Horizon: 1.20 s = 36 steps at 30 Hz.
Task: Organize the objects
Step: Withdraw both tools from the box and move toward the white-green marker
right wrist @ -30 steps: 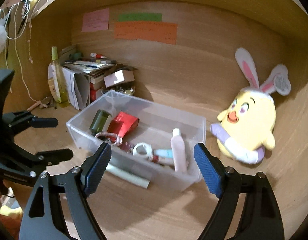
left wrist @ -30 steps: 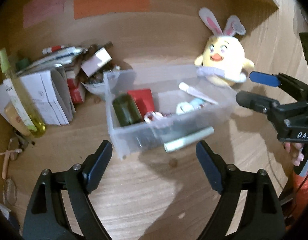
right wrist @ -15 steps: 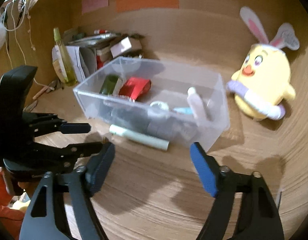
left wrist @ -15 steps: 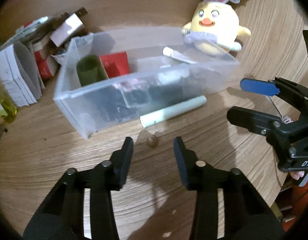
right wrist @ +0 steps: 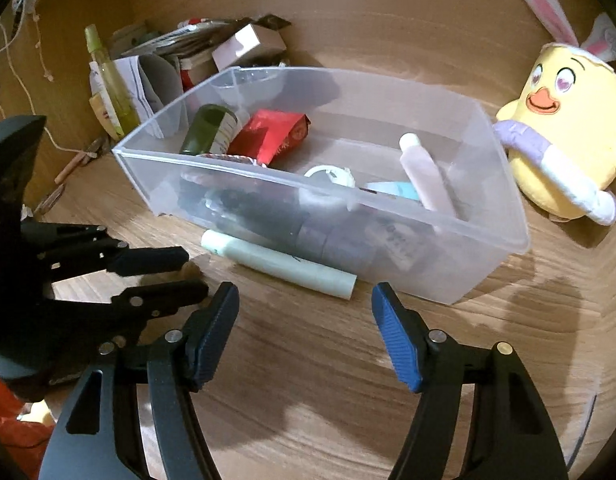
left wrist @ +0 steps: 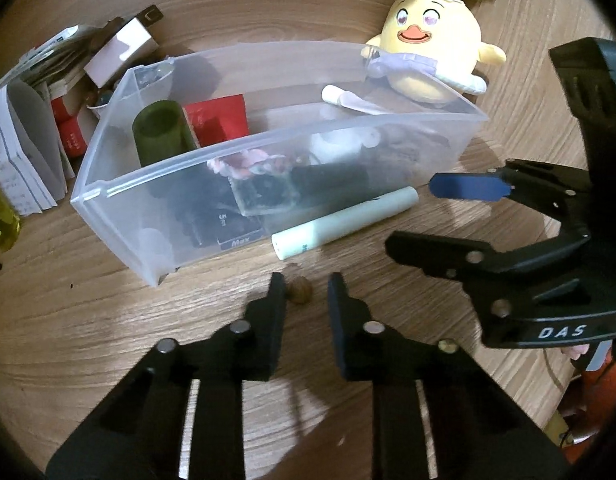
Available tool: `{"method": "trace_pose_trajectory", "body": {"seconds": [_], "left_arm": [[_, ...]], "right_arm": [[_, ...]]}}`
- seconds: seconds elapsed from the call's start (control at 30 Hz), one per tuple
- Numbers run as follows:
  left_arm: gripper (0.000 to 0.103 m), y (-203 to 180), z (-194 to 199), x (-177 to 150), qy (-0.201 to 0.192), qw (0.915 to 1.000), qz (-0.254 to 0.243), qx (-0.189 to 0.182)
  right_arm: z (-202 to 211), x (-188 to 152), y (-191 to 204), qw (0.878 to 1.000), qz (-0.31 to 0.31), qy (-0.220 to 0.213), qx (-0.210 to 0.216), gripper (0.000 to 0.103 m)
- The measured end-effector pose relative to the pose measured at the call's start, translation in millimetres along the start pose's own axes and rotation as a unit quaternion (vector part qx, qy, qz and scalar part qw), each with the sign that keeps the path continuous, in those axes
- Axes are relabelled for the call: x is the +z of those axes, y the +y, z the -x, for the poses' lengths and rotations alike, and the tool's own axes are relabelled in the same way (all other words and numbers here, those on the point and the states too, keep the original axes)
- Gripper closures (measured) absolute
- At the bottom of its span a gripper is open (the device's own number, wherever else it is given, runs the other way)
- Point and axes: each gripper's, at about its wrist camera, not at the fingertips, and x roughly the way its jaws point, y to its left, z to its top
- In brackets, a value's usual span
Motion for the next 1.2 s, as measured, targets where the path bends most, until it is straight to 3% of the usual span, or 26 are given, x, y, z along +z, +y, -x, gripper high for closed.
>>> {"method": "trace_pose_trajectory", "body": {"seconds": [0.4, 0.5, 0.73, 1.1, 1.2], "left_arm": [[0.091, 10, -7, 8, -0.004, 0.9996, 0.025, 0.013], [0.091, 10, -8, 10, 0.0, 0.9996, 0.028, -0.006], [0.091, 10, -8, 9, 0.003, 0.9994, 0.032, -0.012], [0.091, 10, 7, -12, 0.008, 0.9995, 0.017, -0.026], [0.091, 11, 11, -17, 0.009, 0.9997, 0.012, -0.021]], "right_arm": [[-13, 6, 2, 1.0, 0.007, 0.009, 0.004, 0.037], [-17, 6, 2, 1.0, 0.003, 0.015, 0.019, 0.037], [-15, 2, 7, 1.0, 0.019, 0.017, 0.016, 0.037], [7, -31, 26, 0.996, 0.049, 0.046, 0.051, 0.037], [13, -36, 28, 0.997, 0.057, 0.047, 0.039, 0.037]]}}
